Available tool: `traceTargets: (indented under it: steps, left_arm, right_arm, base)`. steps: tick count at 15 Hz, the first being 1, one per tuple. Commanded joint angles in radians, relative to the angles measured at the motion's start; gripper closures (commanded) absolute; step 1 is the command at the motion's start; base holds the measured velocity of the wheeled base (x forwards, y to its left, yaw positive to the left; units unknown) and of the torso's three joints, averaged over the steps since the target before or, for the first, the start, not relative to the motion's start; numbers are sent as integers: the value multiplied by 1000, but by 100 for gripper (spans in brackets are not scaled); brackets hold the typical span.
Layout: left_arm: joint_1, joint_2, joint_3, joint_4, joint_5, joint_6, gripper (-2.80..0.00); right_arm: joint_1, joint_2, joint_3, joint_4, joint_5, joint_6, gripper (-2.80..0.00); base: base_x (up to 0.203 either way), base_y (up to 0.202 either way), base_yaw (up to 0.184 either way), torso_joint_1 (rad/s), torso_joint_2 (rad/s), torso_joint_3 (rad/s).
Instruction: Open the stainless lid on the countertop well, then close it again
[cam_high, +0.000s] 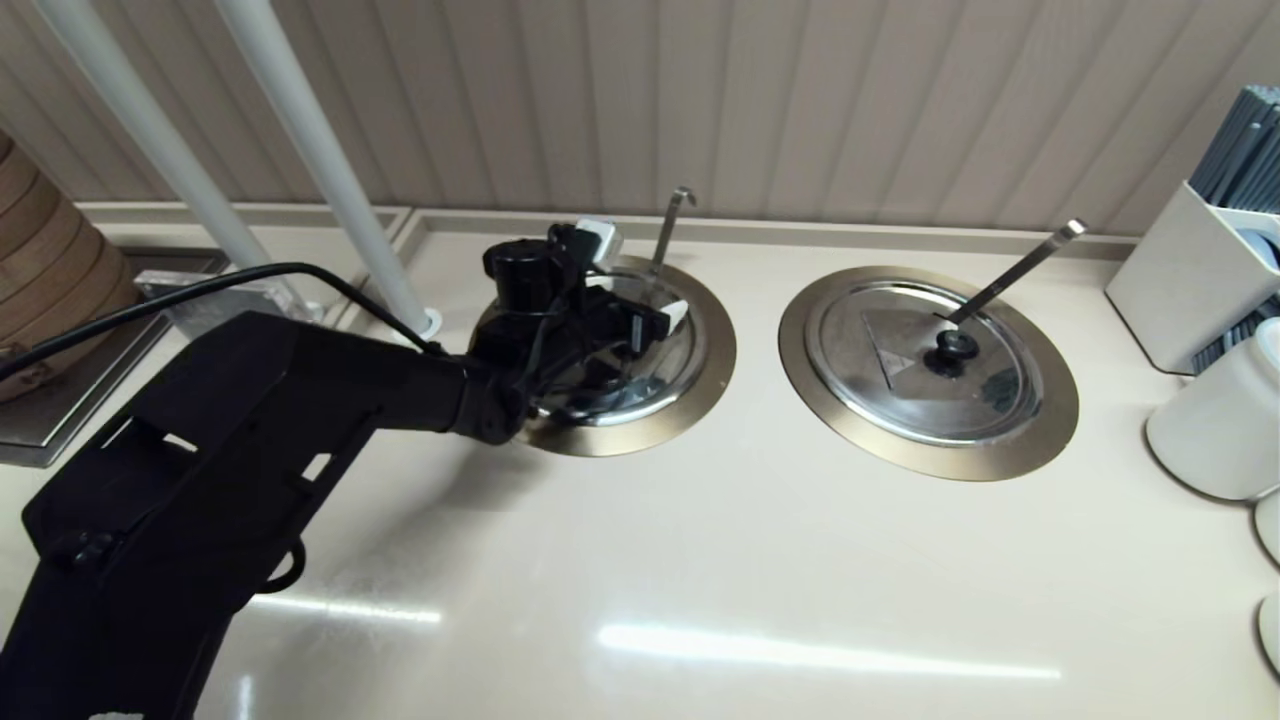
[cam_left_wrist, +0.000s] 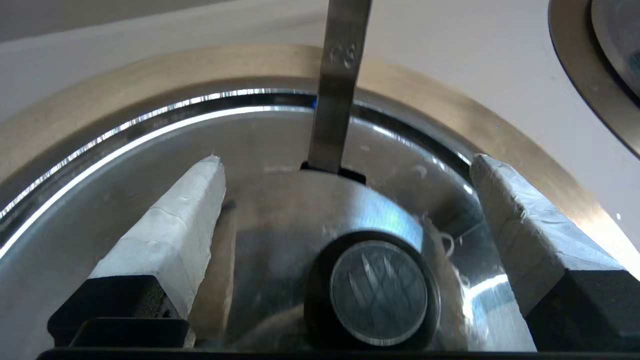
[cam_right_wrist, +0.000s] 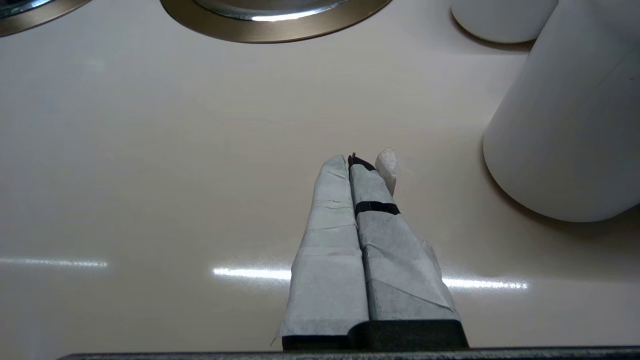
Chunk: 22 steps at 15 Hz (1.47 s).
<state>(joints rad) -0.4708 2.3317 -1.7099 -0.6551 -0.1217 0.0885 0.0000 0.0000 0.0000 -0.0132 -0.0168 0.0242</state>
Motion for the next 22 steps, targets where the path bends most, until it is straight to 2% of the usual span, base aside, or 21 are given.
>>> traceTargets:
  steps: [1, 5, 8, 9, 12, 14, 16, 18, 20, 22]
  left_arm:
    - [-1, -59, 90, -14, 2, 2, -280]
    - [36, -266, 358, -112, 11, -1, -280]
    - [88, -455, 527, -127, 105, -16, -280]
    - [111, -516, 566, -126, 129, -19, 0]
    - [155, -715, 649, -25, 156, -22, 0]
    - [161, -891, 684, 181, 164, -23, 0]
    - [164, -1083, 707, 459, 178, -27, 0]
    - [167, -1262, 772, 640, 261, -45, 0]
    - [169, -1446, 887, 723, 385, -57, 0]
    - [213, -1641, 975, 789, 446, -64, 0]
  right_arm:
    - [0, 0, 5, -1, 0, 0, 0]
    - [0, 0, 5, -1, 0, 0, 0]
    - [0, 0, 5, -1, 0, 0, 0]
    - [0, 0, 5, -1, 0, 0, 0]
    - [0, 0, 5, -1, 0, 0, 0]
    - [0, 0, 5, -1, 0, 0, 0]
    - [0, 0, 5, -1, 0, 0, 0]
    - [0, 0, 5, -1, 0, 0, 0]
    - [0, 0, 5, -1, 0, 0, 0]
    - [0, 0, 5, -1, 0, 0, 0]
  base:
    - [0, 0, 0, 0, 0, 0]
    - [0, 0, 0, 0, 0, 0]
    - [0, 0, 0, 0, 0, 0]
    - [0, 0, 0, 0, 0, 0]
    - [0, 0, 0, 0, 0, 0]
    - [0, 0, 0, 0, 0, 0]
    - [0, 0, 0, 0, 0, 0]
    - [0, 0, 0, 0, 0, 0]
    - [0, 0, 0, 0, 0, 0]
    - [0, 0, 0, 0, 0, 0]
